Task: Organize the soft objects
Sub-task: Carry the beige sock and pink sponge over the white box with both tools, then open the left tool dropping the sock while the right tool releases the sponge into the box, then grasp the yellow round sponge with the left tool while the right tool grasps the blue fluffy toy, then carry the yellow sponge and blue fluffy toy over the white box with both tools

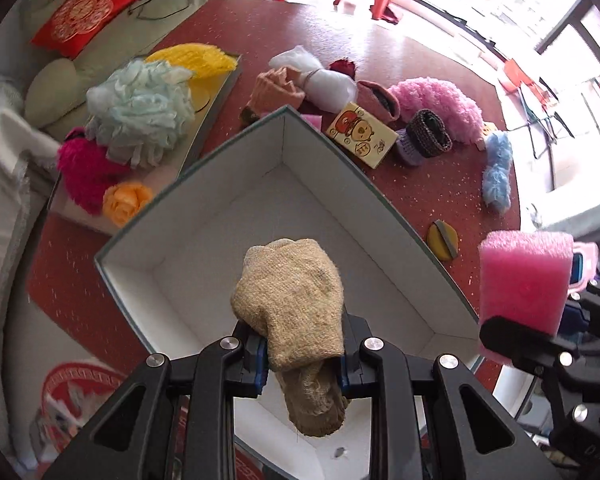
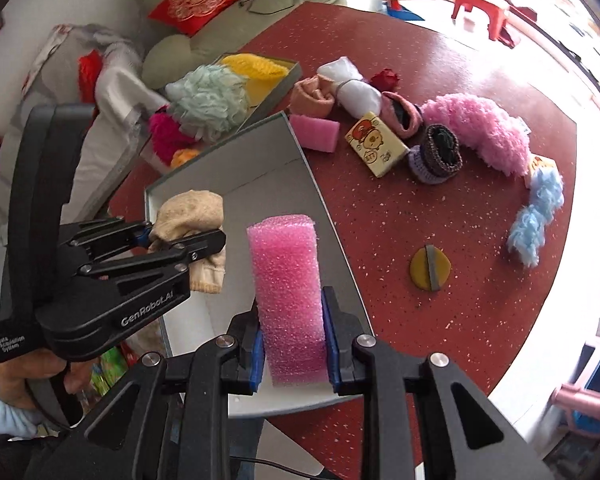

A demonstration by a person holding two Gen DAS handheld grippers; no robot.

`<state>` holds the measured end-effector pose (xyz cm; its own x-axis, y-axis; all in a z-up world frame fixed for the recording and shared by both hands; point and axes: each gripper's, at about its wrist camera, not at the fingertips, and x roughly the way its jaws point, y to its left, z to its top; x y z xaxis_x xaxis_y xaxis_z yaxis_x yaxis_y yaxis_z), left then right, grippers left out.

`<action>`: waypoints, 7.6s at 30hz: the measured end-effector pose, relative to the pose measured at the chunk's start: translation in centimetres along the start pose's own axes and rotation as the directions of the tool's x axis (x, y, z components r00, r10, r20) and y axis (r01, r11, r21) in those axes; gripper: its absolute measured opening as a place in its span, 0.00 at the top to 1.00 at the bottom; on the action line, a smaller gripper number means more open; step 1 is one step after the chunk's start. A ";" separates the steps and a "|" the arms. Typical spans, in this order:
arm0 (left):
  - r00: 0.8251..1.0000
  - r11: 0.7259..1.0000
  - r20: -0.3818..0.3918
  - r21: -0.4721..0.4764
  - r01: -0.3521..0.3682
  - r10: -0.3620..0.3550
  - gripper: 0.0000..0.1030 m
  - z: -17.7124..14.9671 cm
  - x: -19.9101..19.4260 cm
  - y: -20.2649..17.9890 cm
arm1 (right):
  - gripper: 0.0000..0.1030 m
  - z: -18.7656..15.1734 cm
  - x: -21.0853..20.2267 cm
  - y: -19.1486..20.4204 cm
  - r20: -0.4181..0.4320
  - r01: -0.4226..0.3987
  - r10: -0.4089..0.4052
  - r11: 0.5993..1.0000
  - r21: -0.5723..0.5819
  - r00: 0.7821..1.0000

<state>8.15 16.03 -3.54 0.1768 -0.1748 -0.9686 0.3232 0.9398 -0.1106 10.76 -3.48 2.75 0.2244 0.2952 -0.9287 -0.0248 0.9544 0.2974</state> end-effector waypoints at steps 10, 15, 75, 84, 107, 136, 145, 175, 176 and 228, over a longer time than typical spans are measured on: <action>0.998 0.990 -0.036 -0.130 -0.060 0.055 0.74 -5.8 -0.4 -2.0 | 0.74 -4.7 -0.3 -0.9 -0.117 -0.093 0.079 0.989 -0.119 0.990; 0.998 0.988 -0.030 -0.137 -0.067 0.063 0.74 -5.3 0.2 -1.1 | 0.74 -4.4 -0.1 -0.3 -0.105 -0.059 0.046 0.990 -0.126 0.993; 0.965 0.974 -0.132 0.023 -0.227 0.228 0.01 1.6 9.3 10.5 | 0.02 -7.0 11.9 1.8 -0.399 0.140 -0.206 0.972 -0.188 0.893; 0.999 0.995 0.031 -0.093 -0.019 0.022 0.01 0.2 2.1 2.3 | 0.00 -4.2 6.5 -5.6 -0.299 0.133 -0.136 0.991 -0.032 0.944; 0.954 0.896 -0.108 -0.328 -0.300 0.279 0.01 4.9 14.4 -19.6 | 0.00 4.5 4.6 -31.1 -0.193 0.137 -0.109 0.981 0.138 0.975; 0.986 0.870 -0.130 -0.468 -0.152 0.103 0.62 3.7 15.2 -17.3 | 0.74 6.8 7.5 -29.2 -0.233 0.121 -0.132 0.991 -0.061 0.963; 0.988 0.901 -0.127 -0.413 -0.135 0.089 0.62 -0.2 11.1 -18.7 | 0.74 4.7 4.8 -27.7 -0.219 0.068 -0.085 0.994 -0.081 0.972; 0.997 0.993 0.040 -0.090 0.070 -0.067 0.62 -2.5 0.2 -16.3 | 0.74 -4.1 -1.2 -19.3 -0.123 0.084 -0.071 0.991 0.101 0.990; 0.996 0.994 0.052 -0.084 0.074 -0.069 0.62 -2.5 -0.3 -15.4 | 0.74 -4.3 -1.4 -18.4 -0.112 0.083 -0.070 0.990 0.117 0.991; 1.000 0.920 -0.023 -0.391 -0.013 0.004 0.62 -9.3 8.4 5.3 | 0.77 4.2 15.3 5.2 -0.307 0.074 -0.156 0.962 -0.261 0.939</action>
<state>2.68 22.31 -14.33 0.1564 -0.1639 -0.9740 -0.0688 0.9819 -0.1763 18.15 5.77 -9.02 -0.0851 0.1418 -0.9862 -0.2617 0.9519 0.1594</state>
